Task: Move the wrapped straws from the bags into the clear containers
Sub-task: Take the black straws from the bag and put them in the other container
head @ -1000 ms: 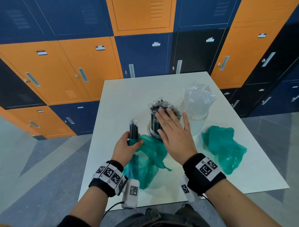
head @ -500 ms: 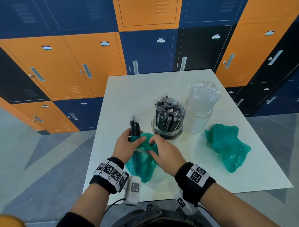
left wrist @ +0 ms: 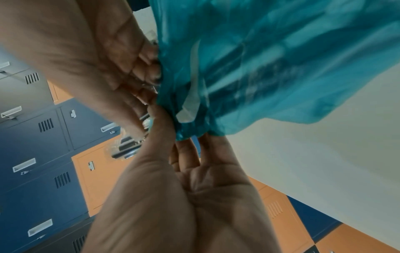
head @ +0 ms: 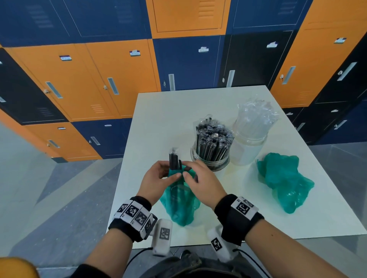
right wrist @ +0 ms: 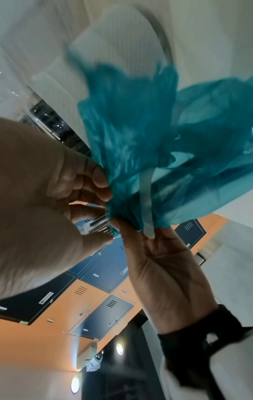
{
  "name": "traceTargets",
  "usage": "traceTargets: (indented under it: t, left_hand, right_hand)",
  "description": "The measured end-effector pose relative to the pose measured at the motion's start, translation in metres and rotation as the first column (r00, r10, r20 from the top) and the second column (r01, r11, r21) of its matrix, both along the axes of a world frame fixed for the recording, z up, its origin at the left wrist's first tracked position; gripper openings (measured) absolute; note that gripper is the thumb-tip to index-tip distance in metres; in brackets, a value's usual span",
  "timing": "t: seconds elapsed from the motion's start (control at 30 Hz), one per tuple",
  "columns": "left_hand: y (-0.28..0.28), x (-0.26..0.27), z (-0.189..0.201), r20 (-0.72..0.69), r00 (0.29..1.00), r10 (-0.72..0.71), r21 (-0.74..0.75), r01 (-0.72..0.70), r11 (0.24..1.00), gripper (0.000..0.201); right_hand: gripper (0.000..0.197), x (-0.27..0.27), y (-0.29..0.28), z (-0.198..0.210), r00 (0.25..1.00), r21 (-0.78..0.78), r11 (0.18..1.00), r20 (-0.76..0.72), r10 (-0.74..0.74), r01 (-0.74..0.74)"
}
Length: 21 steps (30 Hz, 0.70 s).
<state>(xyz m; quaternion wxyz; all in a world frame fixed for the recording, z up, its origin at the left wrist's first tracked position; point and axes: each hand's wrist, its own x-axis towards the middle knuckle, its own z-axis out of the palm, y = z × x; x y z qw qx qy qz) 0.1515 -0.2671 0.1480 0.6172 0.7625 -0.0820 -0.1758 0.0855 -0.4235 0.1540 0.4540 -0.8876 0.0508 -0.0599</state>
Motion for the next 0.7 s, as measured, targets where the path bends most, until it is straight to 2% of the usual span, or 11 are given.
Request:
traceTargets:
  t: [0.13, 0.33, 0.53, 0.6, 0.7]
  left_hand:
    - [-0.005, 0.000, 0.000, -0.016, 0.999, -0.034, 0.059, 0.035, 0.998, 0.023]
    - [-0.010, -0.002, 0.005, 0.024, 0.999, -0.049, 0.097, 0.047, 0.994, 0.024]
    - [-0.013, 0.000, 0.010, 0.044, 0.997, -0.060, 0.114, 0.054, 0.992, 0.021]
    - [-0.013, 0.000, 0.011, 0.047, 0.996, -0.073, 0.125, 0.066, 0.990, 0.021]
    - [-0.013, 0.000, 0.009, 0.040, 0.997, -0.071, 0.107, 0.066, 0.992, 0.023]
  right_hand:
    - [0.026, 0.008, 0.003, 0.005, 0.999, 0.148, 0.988, 0.009, -0.051, 0.049]
    - [0.016, 0.014, -0.004, 0.010, 0.997, 0.248, 0.966, -0.015, -0.074, 0.075]
    - [0.012, 0.016, 0.000, 0.013, 0.988, 0.507, 0.848, -0.088, -0.130, 0.157]
    - [0.011, 0.017, 0.000, 0.018, 0.986, 0.531, 0.831, -0.092, -0.136, 0.164]
    - [0.019, 0.016, -0.002, 0.024, 0.992, 0.497, 0.858, -0.076, -0.104, 0.128]
